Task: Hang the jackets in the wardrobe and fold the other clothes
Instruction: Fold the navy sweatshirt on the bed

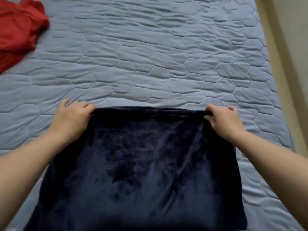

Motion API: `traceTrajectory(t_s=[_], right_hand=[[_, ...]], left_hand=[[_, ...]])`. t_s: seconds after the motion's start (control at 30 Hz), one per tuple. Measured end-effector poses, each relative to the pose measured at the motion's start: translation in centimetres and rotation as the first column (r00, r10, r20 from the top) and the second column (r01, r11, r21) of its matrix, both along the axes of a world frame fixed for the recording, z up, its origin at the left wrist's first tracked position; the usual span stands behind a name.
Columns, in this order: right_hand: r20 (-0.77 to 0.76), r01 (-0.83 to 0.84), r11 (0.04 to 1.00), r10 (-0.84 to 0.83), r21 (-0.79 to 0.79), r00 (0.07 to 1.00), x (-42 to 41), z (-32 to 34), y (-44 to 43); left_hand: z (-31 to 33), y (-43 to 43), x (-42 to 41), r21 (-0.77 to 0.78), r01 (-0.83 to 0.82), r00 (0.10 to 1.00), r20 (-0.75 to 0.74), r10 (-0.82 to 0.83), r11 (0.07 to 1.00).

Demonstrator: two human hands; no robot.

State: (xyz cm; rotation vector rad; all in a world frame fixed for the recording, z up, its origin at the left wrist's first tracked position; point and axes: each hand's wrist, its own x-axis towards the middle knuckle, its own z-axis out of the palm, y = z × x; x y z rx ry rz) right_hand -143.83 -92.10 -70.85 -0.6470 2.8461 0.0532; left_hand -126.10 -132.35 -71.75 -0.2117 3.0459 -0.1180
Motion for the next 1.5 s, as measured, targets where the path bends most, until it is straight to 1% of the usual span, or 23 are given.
traceTrajectory(t_s=[0.07,0.1,0.17,0.2,0.27,0.3,0.37,0.43,0.57,0.73,0.83,0.97,1.03,1.07,1.1,1.17,1.2,1.23,1.33,1.37,1.43,1.47,1.5], right_hand=[[0.032,0.015,0.988,-0.02,0.152,0.999,0.6,-1.1,-0.7],[0.047,0.043,0.984,-0.052,0.174,0.998,1.3,-1.6,-1.2],[0.027,0.11,0.991,-0.112,0.076,0.993,3.5,-2.2,-2.7],[0.002,0.098,0.995,-0.098,0.001,0.995,5.1,-2.3,-3.6],[-0.052,-0.033,0.993,0.027,-0.111,0.998,8.2,-2.4,-5.7],[-0.041,-0.118,0.985,0.113,-0.123,0.993,9.6,-2.5,-6.6],[0.057,-0.236,0.97,0.239,-0.05,0.969,11.2,-3.9,-7.8],[0.119,-0.241,0.97,0.236,0.033,0.964,11.1,-6.1,-7.7],[0.094,-0.21,0.978,0.208,0.007,0.974,9.3,-8.8,-7.1],[0.073,-0.166,0.981,0.174,-0.103,0.982,11.0,-7.4,-4.3],[0.106,-0.062,0.993,0.072,-0.099,0.992,13.9,-5.4,0.2],[0.224,0.064,0.998,-0.059,-0.015,0.973,19.9,-2.5,6.5],[0.273,0.161,0.986,-0.147,-0.032,0.951,22.3,-1.0,8.6],[0.295,0.275,0.959,-0.242,-0.074,0.924,23.2,-0.3,9.4],[0.346,0.443,0.887,-0.378,-0.129,0.859,23.8,0.3,10.1],[0.541,0.763,0.621,-0.586,-0.179,0.603,24.6,1.5,11.4],[0.618,0.835,0.525,-0.604,-0.167,0.503,24.9,2.0,11.8],[0.658,0.856,0.491,-0.593,-0.161,0.464,25.1,2.5,12.0],[0.722,0.843,0.497,-0.505,-0.205,0.473,25.0,3.2,11.9],[0.722,0.827,0.525,-0.491,-0.202,0.488,24.9,3.3,12.0],[0.644,0.795,0.575,-0.538,-0.192,0.545,24.4,3.0,13.0],[0.593,0.795,0.58,-0.58,-0.181,0.558,24.1,2.9,13.9],[0.561,0.8,0.578,-0.614,-0.159,0.555,23.9,2.8,14.8]], left_hand=[[-1.0,0.9,-0.3,-0.004,-0.112,0.987,0.113,0.112,0.994],[-1.4,1.8,-0.4,0.011,-0.181,0.972,0.153,0.177,0.983],[-1.5,4.3,-0.4,0.085,-0.262,0.962,0.099,0.254,0.961],[-1.3,6.1,-0.3,0.126,-0.23,0.973,0.034,0.227,0.965],[-1.4,10.0,0.2,0.156,-0.072,0.995,-0.064,0.083,0.985],[-1.6,11.7,0.4,0.171,0.009,0.998,-0.058,0.0,0.985],[-2.9,13.7,0.8,0.159,0.088,0.994,0.05,-0.097,0.983],[-5.3,13.8,1.0,0.099,0.07,0.985,0.15,-0.084,0.993],[-8.5,12.2,0.5,0.035,0.051,0.988,0.141,-0.056,0.998],[-6.4,12.1,3.0,0.145,0.04,0.997,0.065,-0.05,0.989],[-4.1,11.0,8.6,0.189,-0.136,0.991,0.026,0.134,0.973],[-1.6,10.0,18.7,0.242,-0.448,0.894,0.104,0.437,0.86],[-0.7,9.9,22.2,0.363,-0.594,0.8,0.175,0.574,0.718],[-0.2,9.7,23.5,0.447,-0.665,0.732,0.227,0.643,0.599],[0.3,9.3,24.2,0.517,-0.716,0.658,0.275,0.701,0.469],[1.5,8.3,25.1,0.584,-0.768,0.525,0.34,0.78,0.263],[2.0,7.7,25.0,0.592,-0.779,0.481,0.353,0.803,0.207],[2.4,7.4,24.7,0.605,-0.777,0.459,0.359,0.813,0.171],[3.1,6.8,23.4,0.664,-0.74,0.499,0.437,0.748,0.106],[3.1,6.5,23.3,0.644,-0.754,0.518,0.464,0.719,0.127],[2.6,5.3,24.0,0.546,-0.795,0.535,0.424,0.731,0.265],[2.3,4.4,24.7,0.498,-0.812,0.521,0.384,0.762,0.304],[2.3,3.7,25.3,0.457,-0.834,0.494,0.374,0.785,0.308]])
